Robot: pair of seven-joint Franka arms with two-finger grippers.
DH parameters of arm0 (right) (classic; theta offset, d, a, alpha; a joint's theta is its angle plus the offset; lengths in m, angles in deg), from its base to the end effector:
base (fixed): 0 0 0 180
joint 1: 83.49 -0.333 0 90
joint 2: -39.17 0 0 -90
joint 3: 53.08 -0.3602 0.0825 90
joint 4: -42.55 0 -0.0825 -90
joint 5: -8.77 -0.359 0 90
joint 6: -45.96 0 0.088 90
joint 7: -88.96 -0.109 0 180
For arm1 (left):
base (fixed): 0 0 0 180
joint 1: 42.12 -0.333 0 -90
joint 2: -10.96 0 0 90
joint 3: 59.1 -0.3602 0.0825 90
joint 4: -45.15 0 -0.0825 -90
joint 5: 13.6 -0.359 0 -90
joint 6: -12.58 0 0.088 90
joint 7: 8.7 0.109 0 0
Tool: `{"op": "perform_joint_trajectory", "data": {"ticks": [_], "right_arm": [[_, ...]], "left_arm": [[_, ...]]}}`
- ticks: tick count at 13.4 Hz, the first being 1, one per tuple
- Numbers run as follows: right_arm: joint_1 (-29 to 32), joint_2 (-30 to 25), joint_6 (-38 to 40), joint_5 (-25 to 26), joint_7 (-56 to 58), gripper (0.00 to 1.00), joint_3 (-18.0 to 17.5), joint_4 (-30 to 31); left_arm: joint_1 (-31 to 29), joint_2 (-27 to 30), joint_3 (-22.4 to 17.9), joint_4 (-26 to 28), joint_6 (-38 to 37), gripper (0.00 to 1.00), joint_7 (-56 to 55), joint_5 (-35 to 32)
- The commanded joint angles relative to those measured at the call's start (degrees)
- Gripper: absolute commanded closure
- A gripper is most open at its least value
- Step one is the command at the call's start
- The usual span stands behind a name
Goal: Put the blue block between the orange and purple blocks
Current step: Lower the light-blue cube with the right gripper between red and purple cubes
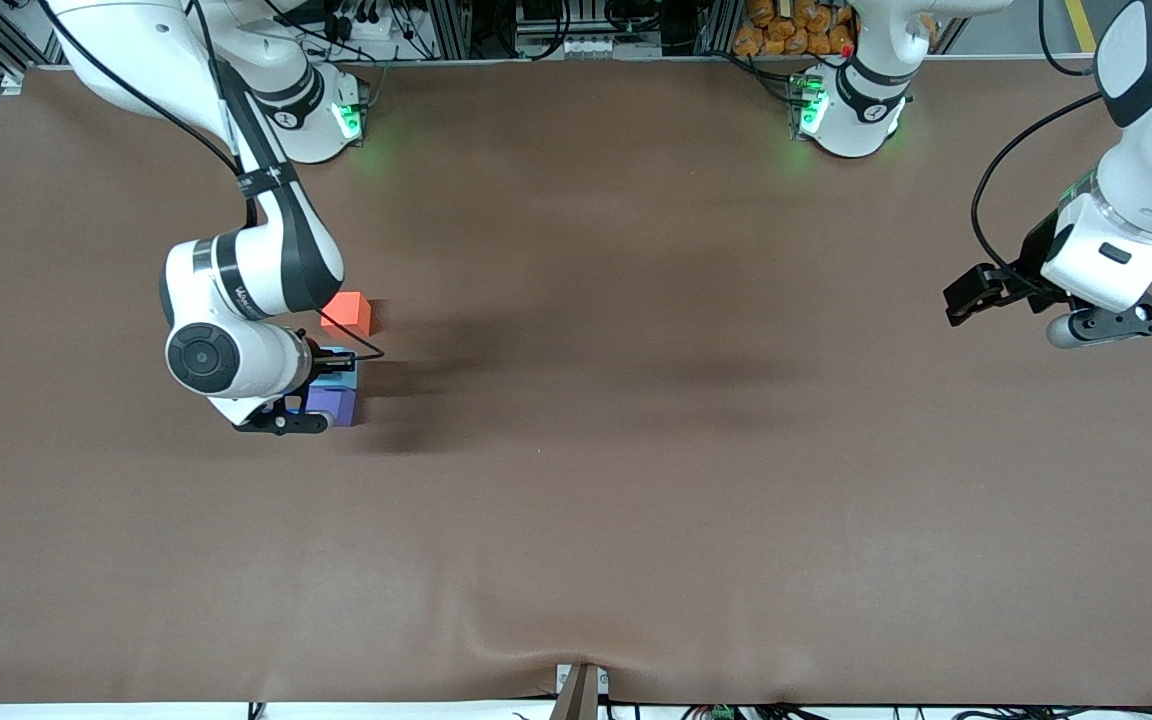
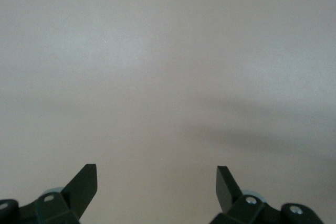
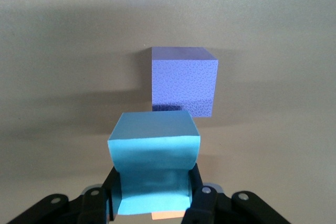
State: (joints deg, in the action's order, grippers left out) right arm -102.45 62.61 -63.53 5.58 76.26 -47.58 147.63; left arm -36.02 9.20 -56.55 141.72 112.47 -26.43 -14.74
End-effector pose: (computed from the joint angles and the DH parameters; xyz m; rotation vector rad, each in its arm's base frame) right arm 0.5803 0.1483 0.3408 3.0366 -0.0190 -0.4956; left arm 0.5457 -0.0808 0.6136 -3.1202 -0.2429 -0.0481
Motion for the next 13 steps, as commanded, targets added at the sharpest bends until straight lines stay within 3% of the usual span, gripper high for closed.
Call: {"op": "perform_joint_trajectory", "data": {"ticks": [1,5,13], "right_arm": [[1.29,-3.04,-2.39,0.64,1.98,0.84,-0.67,4.86],[1.29,-4.1,-4.23,0.64,1.98,0.84,-0.67,7.24],[1.82,-3.93,-15.66,0.64,3.65,0.84,-0.58,15.06]], "left_arm": [[-0.22,1.57,0.26,1.08,0.57,0.0,1.04,-0.09],[0.22,1.4,0.79,1.16,0.65,0.0,1.03,-0.09],[0.14,1.4,2.28,1.16,0.66,0.0,0.95,-0.09]]}}
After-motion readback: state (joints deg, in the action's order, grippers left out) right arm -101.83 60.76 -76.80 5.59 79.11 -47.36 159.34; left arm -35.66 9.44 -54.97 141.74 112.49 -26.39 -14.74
